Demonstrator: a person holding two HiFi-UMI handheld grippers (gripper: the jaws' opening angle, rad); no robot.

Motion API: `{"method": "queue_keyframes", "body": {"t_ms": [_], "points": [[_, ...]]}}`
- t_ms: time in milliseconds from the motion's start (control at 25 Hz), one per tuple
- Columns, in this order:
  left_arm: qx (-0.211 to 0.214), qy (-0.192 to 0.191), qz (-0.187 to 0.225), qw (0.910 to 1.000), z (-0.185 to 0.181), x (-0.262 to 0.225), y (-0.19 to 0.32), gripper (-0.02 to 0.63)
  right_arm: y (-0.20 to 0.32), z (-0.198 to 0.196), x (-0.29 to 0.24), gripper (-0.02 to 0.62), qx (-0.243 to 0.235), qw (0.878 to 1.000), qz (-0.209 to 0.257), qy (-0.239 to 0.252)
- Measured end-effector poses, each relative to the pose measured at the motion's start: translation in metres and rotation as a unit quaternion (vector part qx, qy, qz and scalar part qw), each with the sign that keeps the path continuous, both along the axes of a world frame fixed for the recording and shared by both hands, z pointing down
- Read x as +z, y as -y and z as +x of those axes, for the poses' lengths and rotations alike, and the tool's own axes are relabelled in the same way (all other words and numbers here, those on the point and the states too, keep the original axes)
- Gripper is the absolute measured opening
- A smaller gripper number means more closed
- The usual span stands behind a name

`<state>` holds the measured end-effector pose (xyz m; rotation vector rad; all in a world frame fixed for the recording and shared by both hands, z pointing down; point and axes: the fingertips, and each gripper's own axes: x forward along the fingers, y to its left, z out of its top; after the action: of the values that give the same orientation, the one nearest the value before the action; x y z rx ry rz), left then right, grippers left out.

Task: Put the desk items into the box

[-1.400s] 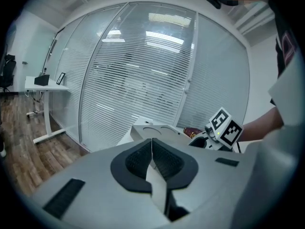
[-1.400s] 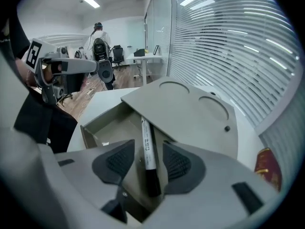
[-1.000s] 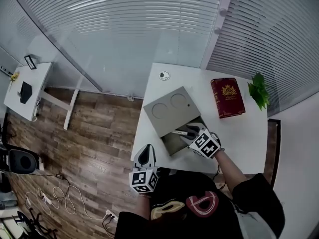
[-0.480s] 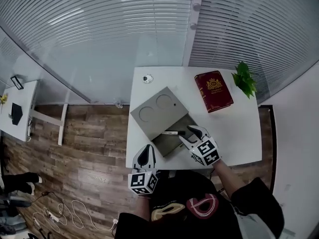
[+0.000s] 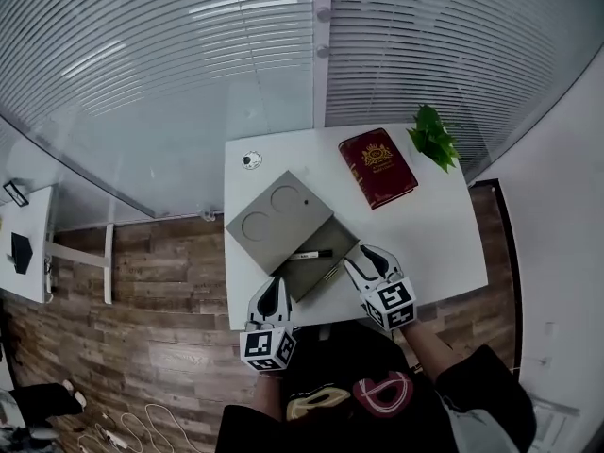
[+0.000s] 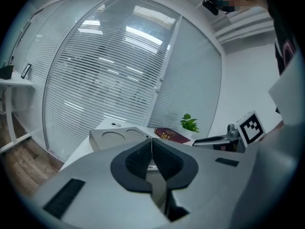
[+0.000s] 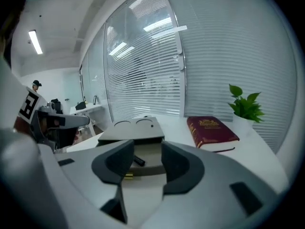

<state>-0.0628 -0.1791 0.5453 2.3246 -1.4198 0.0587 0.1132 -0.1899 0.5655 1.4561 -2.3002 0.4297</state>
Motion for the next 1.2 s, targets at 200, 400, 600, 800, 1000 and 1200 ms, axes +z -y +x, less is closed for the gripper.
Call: {"method": "queue_keyframes", "body": {"t_ms": [200,400,600,800,1000,1200], "points": [[0.043,0.016,0.01,0.9989,0.024,-0.003,-0.001,0.018,-0.016,0.012,0.003,0.147,0.036,0.999,0.004,0.003],[0.084,0.016,0.011,0.9963,0.05,-0.004,-0.005,0.018,-0.029,0.025,0.002,0.101,0.068,0.998,0.01,0.008],[0.111,0.016,0.015,0.9935,0.068,-0.007,-0.007,0.018,-0.039,0.043,-0.001,0.029,0.108,0.994,0.02,0.01],[0.128,0.015,0.018,0.9914,0.08,-0.008,-0.01,0.018,-0.045,0.054,-0.004,0.012,0.124,0.992,0.035,0.005],[0.141,0.018,0.018,0.9897,0.086,-0.008,-0.017,0.018,-0.055,0.059,-0.003,0.011,0.134,0.99,0.033,-0.007],[0.142,0.018,0.019,0.9895,0.088,-0.007,-0.02,0.018,-0.058,0.062,-0.002,0.009,0.137,0.99,0.032,-0.012]]}}
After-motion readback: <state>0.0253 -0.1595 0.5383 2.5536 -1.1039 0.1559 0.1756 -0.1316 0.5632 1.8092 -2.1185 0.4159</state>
